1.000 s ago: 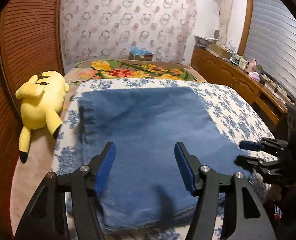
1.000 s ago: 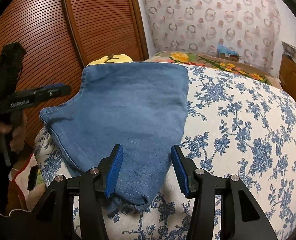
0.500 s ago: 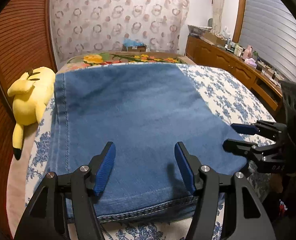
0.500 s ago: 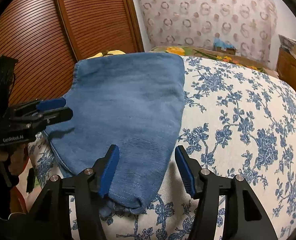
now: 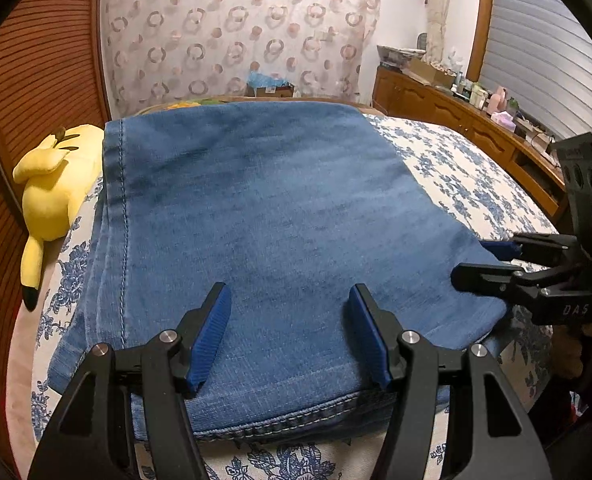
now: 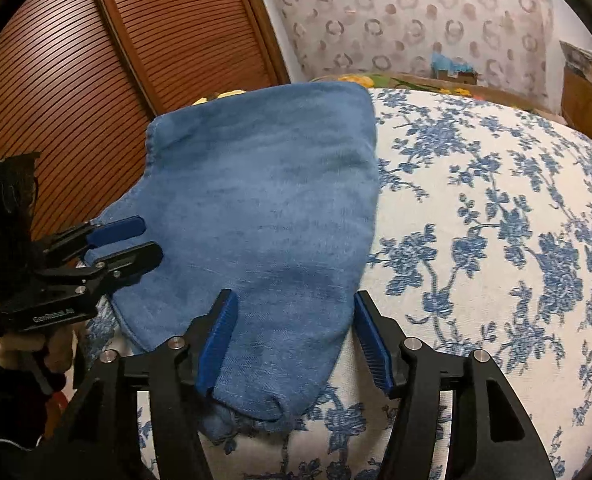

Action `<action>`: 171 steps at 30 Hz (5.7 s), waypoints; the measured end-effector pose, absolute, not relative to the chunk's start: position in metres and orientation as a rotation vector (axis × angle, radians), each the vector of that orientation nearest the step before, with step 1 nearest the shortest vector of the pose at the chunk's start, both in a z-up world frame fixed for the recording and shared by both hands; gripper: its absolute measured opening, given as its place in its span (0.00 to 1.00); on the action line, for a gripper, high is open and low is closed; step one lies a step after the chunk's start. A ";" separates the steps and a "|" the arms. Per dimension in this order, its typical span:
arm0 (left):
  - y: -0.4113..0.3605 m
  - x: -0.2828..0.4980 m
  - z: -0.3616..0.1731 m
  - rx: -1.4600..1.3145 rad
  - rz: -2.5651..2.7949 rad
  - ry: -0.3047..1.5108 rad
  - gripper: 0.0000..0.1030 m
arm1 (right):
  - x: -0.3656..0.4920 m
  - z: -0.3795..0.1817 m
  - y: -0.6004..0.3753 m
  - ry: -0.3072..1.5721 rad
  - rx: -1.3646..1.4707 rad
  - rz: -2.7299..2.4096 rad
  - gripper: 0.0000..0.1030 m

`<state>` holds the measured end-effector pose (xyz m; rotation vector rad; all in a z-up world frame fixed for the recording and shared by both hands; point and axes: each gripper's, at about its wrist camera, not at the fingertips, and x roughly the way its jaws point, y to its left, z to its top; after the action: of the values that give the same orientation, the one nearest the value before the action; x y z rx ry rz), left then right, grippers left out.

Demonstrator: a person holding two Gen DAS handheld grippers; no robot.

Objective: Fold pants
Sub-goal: 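Grasp the folded jeans edge with the right tool and lift it, then fold the jeans bundle over onto itself with the right tool, then open the right tool and release the folded jeans bundle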

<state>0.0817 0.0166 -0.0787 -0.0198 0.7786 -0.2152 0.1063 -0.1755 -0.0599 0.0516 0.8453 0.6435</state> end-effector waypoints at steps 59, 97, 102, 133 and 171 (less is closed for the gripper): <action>0.138 0.024 -0.007 -0.157 0.003 0.609 0.61 | 0.161 -0.015 -0.064 0.654 -0.061 0.954 0.43; 0.145 0.083 -0.078 -0.207 0.014 0.806 0.61 | 0.278 -0.060 -0.013 0.884 -0.063 0.912 0.72; 0.147 0.093 -0.081 -0.211 0.010 0.815 0.61 | 0.292 -0.073 -0.013 0.904 -0.043 0.941 0.72; 0.165 0.147 -0.057 -0.179 0.017 0.761 0.61 | 0.336 -0.039 0.023 0.735 -0.045 1.047 0.24; 0.166 0.229 -0.069 -0.117 0.014 0.801 0.61 | 0.448 -0.031 0.068 0.675 -0.142 0.852 0.20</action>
<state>0.2293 0.1657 -0.0686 -0.1166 0.8014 0.0137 0.4478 0.0680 -0.0313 -0.1419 0.6754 0.8524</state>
